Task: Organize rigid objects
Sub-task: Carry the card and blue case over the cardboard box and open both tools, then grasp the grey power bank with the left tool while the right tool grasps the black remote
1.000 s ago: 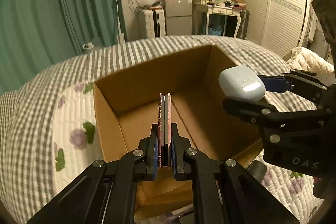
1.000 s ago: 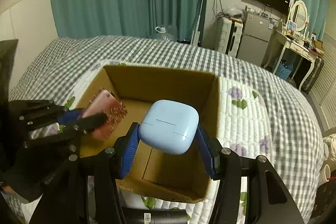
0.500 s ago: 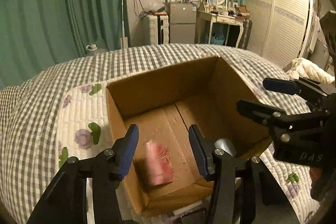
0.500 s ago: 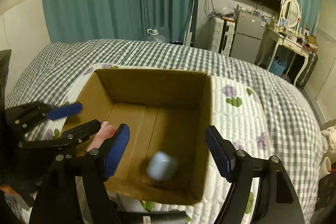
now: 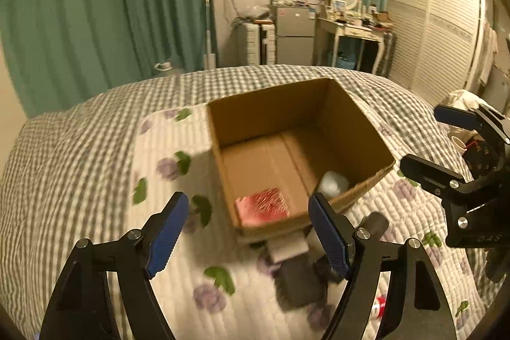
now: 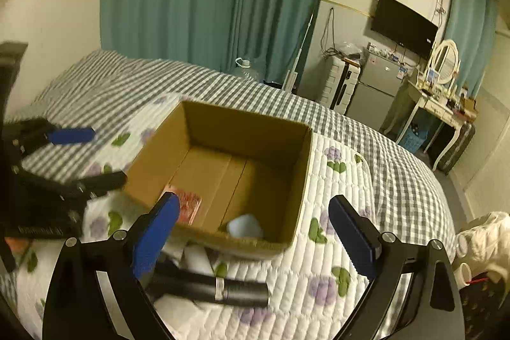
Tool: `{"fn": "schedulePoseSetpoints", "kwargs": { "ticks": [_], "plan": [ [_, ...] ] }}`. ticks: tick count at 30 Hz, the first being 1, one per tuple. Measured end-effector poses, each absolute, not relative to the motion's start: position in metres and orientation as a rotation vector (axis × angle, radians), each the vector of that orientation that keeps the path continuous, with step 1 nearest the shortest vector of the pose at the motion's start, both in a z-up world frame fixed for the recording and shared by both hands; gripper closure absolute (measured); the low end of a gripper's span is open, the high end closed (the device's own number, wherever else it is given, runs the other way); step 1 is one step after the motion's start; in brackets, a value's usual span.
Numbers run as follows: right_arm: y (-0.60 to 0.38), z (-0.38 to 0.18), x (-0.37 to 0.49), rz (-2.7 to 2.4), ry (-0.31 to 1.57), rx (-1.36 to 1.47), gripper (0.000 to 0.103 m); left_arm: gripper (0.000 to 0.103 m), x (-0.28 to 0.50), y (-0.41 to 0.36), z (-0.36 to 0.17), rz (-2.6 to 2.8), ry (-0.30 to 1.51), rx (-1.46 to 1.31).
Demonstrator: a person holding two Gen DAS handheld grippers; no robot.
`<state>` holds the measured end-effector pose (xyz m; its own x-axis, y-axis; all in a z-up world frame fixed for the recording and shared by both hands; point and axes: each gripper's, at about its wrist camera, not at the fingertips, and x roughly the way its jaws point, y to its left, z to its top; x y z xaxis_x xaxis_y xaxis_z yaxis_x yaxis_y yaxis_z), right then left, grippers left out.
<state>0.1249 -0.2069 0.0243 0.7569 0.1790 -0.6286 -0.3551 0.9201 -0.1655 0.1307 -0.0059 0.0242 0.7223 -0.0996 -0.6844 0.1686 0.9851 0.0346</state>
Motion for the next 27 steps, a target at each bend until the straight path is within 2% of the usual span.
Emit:
{"fn": "schedulePoseSetpoints", "kwargs": {
  "ticks": [6, 14, 24, 27],
  "plan": [
    [-0.212, -0.008, 0.102, 0.277, 0.714, -0.297, 0.008, 0.022, 0.100, 0.007, 0.000, -0.093, 0.803, 0.055],
    [-0.187, -0.072, 0.082, 0.367, 0.796, -0.511, 0.008, 0.022, 0.092, 0.001, -0.050, -0.068, 0.901, 0.086],
    [-0.180, -0.126, 0.111, 0.334, 0.903, -0.531, 0.008, 0.022, 0.102, -0.013, -0.075, -0.100, 0.928, 0.085],
    [-0.182, -0.132, 0.122, 0.341, 0.929, -0.496, 0.018, 0.022, 0.107, -0.017, -0.079, -0.107, 0.939, 0.074]
  ]
}}
